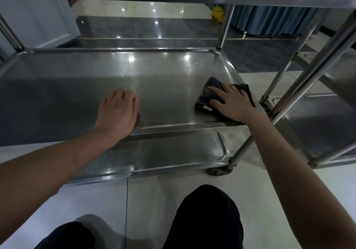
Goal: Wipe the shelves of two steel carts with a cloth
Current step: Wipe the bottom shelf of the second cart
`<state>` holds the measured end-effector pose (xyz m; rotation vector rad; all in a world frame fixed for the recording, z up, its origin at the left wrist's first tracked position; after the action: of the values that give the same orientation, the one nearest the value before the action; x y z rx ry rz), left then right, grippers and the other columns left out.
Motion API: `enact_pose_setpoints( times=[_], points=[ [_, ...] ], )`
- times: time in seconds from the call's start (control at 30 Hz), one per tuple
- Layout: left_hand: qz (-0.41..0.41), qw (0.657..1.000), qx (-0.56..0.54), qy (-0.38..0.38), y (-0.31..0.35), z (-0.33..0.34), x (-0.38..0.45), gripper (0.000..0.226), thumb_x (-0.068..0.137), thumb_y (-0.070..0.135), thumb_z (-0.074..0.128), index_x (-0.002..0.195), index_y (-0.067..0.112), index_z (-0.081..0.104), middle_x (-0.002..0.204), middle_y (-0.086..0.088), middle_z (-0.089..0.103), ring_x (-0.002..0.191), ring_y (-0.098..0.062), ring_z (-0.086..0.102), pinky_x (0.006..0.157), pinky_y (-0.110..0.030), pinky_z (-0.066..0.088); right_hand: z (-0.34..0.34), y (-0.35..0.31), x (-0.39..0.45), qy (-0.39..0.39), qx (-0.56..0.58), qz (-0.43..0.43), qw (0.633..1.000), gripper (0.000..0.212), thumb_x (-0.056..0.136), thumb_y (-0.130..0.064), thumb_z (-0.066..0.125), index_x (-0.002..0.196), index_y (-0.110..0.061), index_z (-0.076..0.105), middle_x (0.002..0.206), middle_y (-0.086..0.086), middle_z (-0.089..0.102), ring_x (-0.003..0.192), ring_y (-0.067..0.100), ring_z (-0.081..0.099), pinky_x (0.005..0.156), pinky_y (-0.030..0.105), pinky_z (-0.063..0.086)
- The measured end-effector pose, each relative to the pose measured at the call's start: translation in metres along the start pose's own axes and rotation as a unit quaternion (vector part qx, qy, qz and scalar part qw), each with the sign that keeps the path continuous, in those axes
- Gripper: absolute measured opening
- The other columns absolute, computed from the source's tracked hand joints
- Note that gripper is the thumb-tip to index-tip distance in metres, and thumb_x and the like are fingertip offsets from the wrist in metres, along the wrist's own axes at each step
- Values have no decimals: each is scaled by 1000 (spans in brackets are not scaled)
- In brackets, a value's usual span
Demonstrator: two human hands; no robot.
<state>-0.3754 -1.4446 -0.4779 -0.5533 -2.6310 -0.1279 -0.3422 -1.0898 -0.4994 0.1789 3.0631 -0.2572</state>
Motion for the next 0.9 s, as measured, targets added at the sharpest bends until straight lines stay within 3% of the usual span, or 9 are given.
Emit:
enact_pose_setpoints(
  times=[0.4, 0.5, 0.7, 0.9],
  points=[
    [-19, 1000, 2, 13, -1, -1, 2, 12, 100, 22, 46, 94, 13, 52, 91, -15, 55, 88, -38, 51, 72, -46, 38, -12, 3, 109, 3, 9, -2, 1000, 62, 99, -65, 34, 159, -52, 27, 172, 0, 22, 158, 26, 20, 125, 65, 5],
    [-31, 999, -11, 19, -3, -1, 3, 13, 101, 21, 45, 93, 12, 51, 90, -16, 54, 88, -37, 50, 70, -43, 34, -11, 11, 93, 14, 11, -10, 1000, 61, 100, -62, 32, 159, -52, 26, 173, 2, 21, 158, 28, 21, 125, 63, 9],
    [-57, 997, -32, 28, -4, -7, 1, 17, 103, 21, 41, 93, 11, 51, 90, -18, 55, 88, -40, 52, 73, -47, 40, -3, 10, 24, 23, 8, -9, 1000, 57, 105, -58, 34, 161, -50, 26, 174, 4, 18, 160, 27, 16, 126, 61, 11],
    [-27, 998, -11, 62, 2, -15, -1, 14, 98, 12, 46, 87, 4, 48, 84, -24, 54, 79, -43, 53, 67, -51, 42, 7, -48, -23, -7, 4, -9, 1000, 58, 104, -61, 41, 159, -55, 25, 176, 2, 8, 162, 23, 6, 125, 62, 5]
  ],
)
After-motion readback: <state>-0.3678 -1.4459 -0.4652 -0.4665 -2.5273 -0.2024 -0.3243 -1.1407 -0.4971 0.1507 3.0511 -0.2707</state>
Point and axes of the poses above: each hand's wrist, its own x-axis towards the middle knuckle, its own z-axis out of the palm, y = z × x, the point moved 7 cm from there along x, towards the middle knuckle
